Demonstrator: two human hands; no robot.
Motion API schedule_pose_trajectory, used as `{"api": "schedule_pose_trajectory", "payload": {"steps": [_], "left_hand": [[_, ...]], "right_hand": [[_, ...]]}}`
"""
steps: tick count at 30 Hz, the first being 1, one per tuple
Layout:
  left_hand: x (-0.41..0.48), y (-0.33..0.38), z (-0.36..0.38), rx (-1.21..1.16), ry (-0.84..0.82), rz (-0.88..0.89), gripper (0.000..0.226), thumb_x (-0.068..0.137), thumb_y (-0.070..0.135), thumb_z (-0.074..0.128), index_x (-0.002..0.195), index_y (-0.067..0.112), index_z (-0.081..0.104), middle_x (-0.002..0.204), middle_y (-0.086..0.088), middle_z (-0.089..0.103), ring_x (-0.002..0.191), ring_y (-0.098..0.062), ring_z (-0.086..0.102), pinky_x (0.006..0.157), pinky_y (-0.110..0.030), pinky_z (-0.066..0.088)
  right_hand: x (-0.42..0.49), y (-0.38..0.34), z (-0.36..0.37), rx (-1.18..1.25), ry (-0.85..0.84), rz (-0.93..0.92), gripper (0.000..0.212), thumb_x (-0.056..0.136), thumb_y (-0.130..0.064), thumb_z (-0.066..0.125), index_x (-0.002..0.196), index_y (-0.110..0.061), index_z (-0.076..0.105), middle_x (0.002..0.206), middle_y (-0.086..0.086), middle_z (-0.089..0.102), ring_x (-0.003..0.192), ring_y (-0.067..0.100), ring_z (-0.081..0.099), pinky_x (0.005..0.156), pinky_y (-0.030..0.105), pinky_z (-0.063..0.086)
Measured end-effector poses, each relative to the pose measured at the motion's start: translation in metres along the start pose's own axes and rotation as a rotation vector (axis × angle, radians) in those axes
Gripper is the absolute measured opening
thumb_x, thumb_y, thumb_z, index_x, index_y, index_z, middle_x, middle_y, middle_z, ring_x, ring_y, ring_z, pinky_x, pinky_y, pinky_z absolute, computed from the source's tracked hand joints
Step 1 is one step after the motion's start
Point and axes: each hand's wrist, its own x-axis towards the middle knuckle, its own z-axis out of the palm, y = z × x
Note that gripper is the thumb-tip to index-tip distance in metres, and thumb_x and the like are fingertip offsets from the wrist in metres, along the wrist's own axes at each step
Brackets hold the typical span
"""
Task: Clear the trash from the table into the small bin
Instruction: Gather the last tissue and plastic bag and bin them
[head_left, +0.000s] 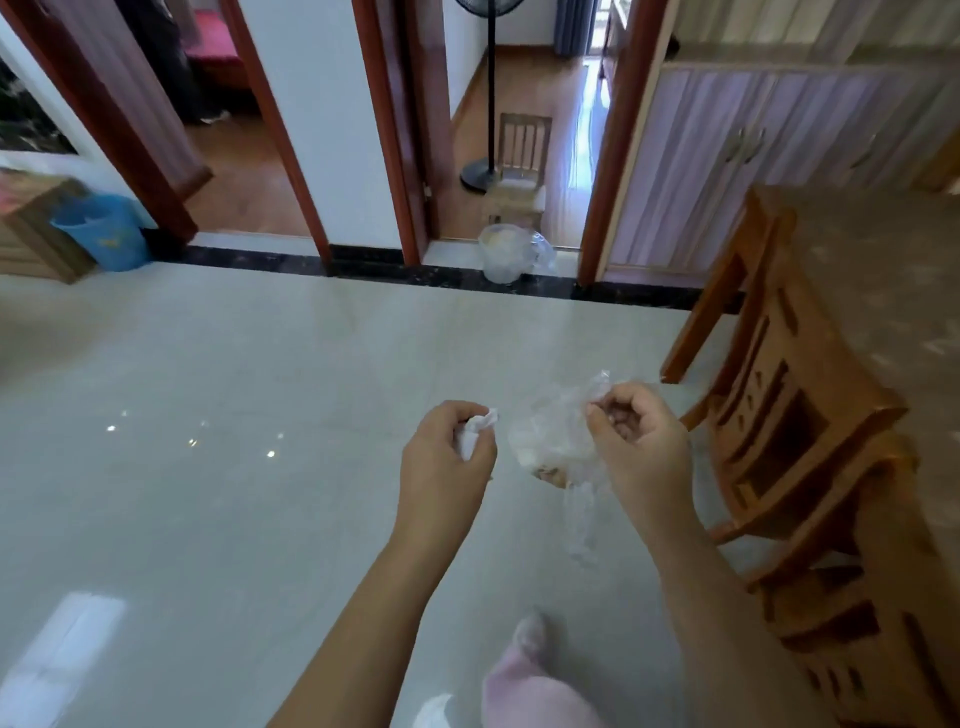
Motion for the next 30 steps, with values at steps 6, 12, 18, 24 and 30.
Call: {"api": "schedule_pose_trajectory", "payload": {"steps": [6, 12, 18, 24, 30], "left_hand": [[0.119, 0.035, 0.060, 0.024, -0.113, 0.064, 0.006, 0.086, 0.018, 0.059, 0.085, 0.024, 0.060, 0.080, 0.008, 0.059, 0.064, -0.001, 0.056, 0.062, -0.034, 0.057], [0.222, 0.038, 0.093, 0.040, -0.160, 0.050, 0.010, 0.084, 0.013, 0.060, 0.091, 0.020, 0.061, 0.080, 0.009, 0.059, 0.075, -0.012, 0.056, 0.073, -0.045, 0.055], [0.363, 0.037, 0.102, 0.042, -0.201, 0.122, 0.011, 0.085, 0.014, 0.060, 0.084, 0.025, 0.059, 0.078, 0.006, 0.061, 0.068, -0.011, 0.059, 0.063, -0.032, 0.056], [0.506, 0.054, 0.106, -0.002, -0.229, 0.160, 0.015, 0.083, 0.011, 0.059, 0.086, 0.026, 0.059, 0.074, 0.010, 0.060, 0.060, 0.005, 0.056, 0.044, -0.007, 0.043], [0.600, 0.063, 0.147, -0.003, -0.294, 0.210, 0.017, 0.080, 0.007, 0.060, 0.083, 0.024, 0.060, 0.071, 0.012, 0.060, 0.061, 0.007, 0.054, 0.045, -0.006, 0.041]], "right_hand": [[0.119, 0.025, -0.002, -0.115, 0.069, -0.015, 0.009, 0.083, -0.015, 0.061, 0.078, -0.019, 0.056, 0.069, -0.002, 0.057, 0.066, 0.014, 0.055, 0.058, 0.012, 0.043], [0.208, 0.046, 0.038, -0.142, 0.036, 0.021, 0.007, 0.084, -0.013, 0.061, 0.079, -0.017, 0.056, 0.071, -0.003, 0.058, 0.068, 0.010, 0.056, 0.061, 0.009, 0.045], [0.324, 0.069, 0.094, -0.132, 0.127, 0.054, 0.012, 0.083, -0.009, 0.061, 0.077, -0.017, 0.056, 0.068, -0.008, 0.055, 0.065, 0.004, 0.052, 0.059, 0.007, 0.042], [0.454, 0.068, 0.156, -0.126, 0.176, 0.040, 0.012, 0.082, -0.009, 0.061, 0.078, -0.020, 0.056, 0.074, -0.010, 0.057, 0.072, 0.007, 0.054, 0.061, 0.007, 0.043], [0.541, 0.093, 0.170, -0.060, 0.238, 0.129, 0.013, 0.081, -0.009, 0.061, 0.073, -0.018, 0.056, 0.070, -0.007, 0.057, 0.066, 0.002, 0.051, 0.059, 0.009, 0.041]]}}
